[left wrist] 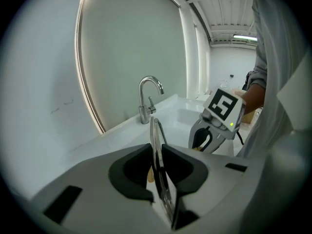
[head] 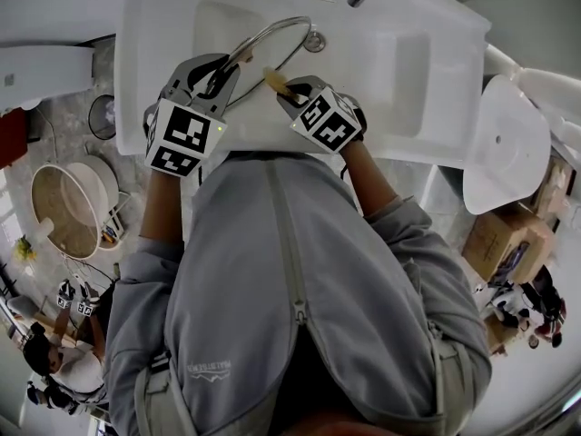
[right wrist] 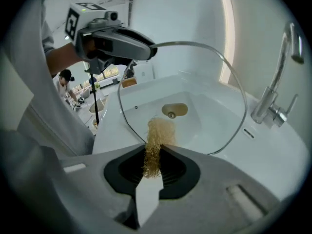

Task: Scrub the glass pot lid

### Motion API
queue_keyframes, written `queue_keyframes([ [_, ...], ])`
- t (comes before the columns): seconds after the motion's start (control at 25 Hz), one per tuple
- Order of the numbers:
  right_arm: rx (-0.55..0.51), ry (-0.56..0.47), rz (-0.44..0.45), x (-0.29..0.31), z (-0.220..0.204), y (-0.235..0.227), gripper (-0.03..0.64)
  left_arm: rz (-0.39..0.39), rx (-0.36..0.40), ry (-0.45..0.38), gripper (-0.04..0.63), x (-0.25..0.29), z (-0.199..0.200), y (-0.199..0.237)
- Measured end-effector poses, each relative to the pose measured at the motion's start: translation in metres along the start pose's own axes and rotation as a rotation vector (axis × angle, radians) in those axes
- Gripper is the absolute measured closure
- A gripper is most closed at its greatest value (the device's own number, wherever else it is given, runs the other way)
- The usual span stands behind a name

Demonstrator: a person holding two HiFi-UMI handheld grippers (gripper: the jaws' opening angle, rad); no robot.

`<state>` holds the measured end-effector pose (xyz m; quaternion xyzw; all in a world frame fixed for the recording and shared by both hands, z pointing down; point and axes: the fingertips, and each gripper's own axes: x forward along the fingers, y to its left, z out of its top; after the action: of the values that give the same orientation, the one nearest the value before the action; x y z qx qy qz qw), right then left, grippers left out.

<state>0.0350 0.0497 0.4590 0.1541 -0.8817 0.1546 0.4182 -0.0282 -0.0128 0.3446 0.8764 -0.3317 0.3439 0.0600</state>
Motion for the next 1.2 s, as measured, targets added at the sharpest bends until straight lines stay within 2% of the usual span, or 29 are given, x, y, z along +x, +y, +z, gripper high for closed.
queue_keyframes([
  [0.2,0.247,-0.037,0.082,0.019,-0.012,0.0,0.57,-0.043,0.02,-0.024,0.534,0.005,0.013,-0.028],
  [0.48,0.435,-0.088,0.088,0.032,-0.026,-0.007,0.569,-0.129,0.112,-0.044,0.537,0.01,0.022,-0.062],
  [0.56,0.402,-0.091,0.082,0.031,-0.03,-0.004,0.571,-0.148,0.143,-0.05,0.536,0.009,0.022,-0.07],
  [0.72,0.159,0.003,0.055,0.034,-0.046,0.014,0.569,-0.168,0.213,-0.059,0.537,0.007,0.019,-0.076],
  [0.8,0.086,0.065,0.041,0.037,-0.058,0.019,0.57,-0.176,0.234,-0.07,0.537,0.005,0.019,-0.079],
  [0.92,0.065,0.081,0.03,0.038,-0.059,0.019,0.569,-0.201,0.257,-0.091,0.535,0.002,0.018,-0.084],
  [1.2,0.034,-0.03,-0.061,0.024,-0.043,0.011,0.57,-0.274,0.316,-0.127,0.534,-0.008,0.008,-0.106],
])
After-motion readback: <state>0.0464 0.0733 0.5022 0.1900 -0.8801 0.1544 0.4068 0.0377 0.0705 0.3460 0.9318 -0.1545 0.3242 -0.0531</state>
